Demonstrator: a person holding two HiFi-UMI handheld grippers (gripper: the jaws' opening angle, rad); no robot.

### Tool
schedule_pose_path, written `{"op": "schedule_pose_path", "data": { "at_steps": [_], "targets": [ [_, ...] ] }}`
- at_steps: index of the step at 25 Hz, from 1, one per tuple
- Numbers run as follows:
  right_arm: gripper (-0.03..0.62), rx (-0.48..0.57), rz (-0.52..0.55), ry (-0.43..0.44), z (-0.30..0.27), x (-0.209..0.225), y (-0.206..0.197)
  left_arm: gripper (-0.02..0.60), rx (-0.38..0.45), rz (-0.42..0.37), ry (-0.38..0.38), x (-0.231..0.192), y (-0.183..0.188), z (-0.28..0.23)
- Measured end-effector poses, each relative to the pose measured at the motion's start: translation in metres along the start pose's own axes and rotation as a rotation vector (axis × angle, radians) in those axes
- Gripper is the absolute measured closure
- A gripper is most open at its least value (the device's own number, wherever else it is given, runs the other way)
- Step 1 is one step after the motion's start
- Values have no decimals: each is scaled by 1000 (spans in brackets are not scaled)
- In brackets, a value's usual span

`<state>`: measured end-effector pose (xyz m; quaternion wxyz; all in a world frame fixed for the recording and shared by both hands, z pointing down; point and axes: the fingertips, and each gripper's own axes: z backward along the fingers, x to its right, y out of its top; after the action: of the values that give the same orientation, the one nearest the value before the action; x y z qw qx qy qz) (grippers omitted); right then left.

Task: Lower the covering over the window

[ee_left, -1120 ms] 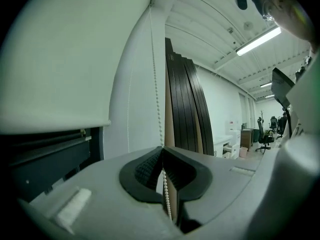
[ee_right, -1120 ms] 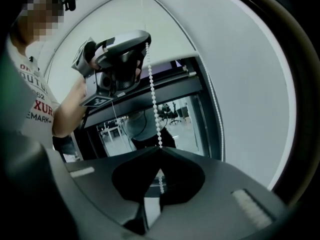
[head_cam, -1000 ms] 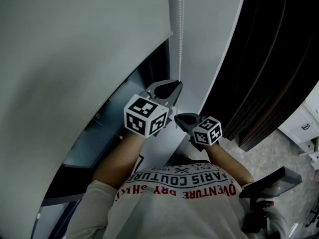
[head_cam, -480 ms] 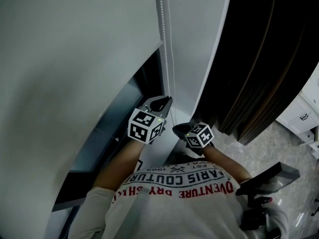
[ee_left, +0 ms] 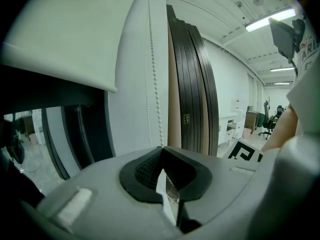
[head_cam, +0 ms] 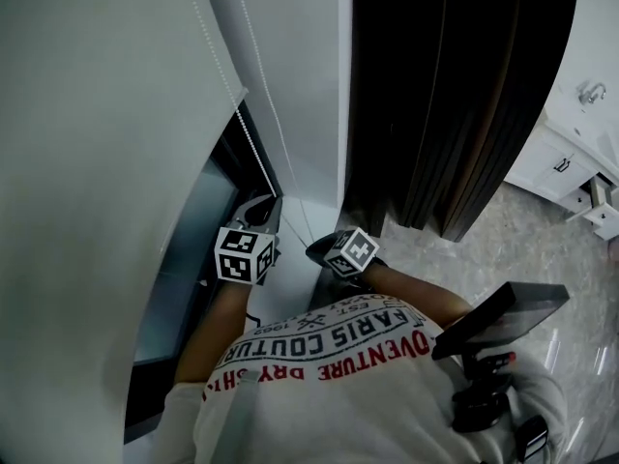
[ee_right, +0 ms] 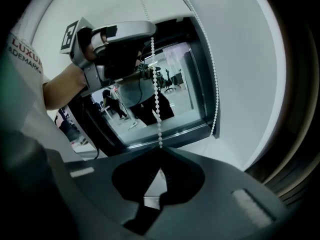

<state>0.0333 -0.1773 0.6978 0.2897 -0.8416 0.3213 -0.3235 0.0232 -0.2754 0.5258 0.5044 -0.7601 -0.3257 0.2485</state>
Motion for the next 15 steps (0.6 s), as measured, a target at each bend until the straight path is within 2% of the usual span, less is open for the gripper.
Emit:
{"op": "schedule_pose_path", "data": {
  "at_steps": [3,7,8,10,12,15],
  "targets": [
    [585,11,-8,1,-1,2,1,574,-1,15,6,-5,0,-2],
    [583,40,31,-58,6,10,7,572,23,15,10,-4,3,-3],
    [550,51,48,-57,8,9,11,570,19,11,10,-3,4,-3],
    [406,66,73,-47,14,5,20,501,12,16,9,-5,4,-2],
    [364,90,85,-65,23,7,31,478,17,32,15,-9,5,4],
    [350,169,82,-116,45,18,54,472,35,56,27,-15,4,13]
  ]
}}
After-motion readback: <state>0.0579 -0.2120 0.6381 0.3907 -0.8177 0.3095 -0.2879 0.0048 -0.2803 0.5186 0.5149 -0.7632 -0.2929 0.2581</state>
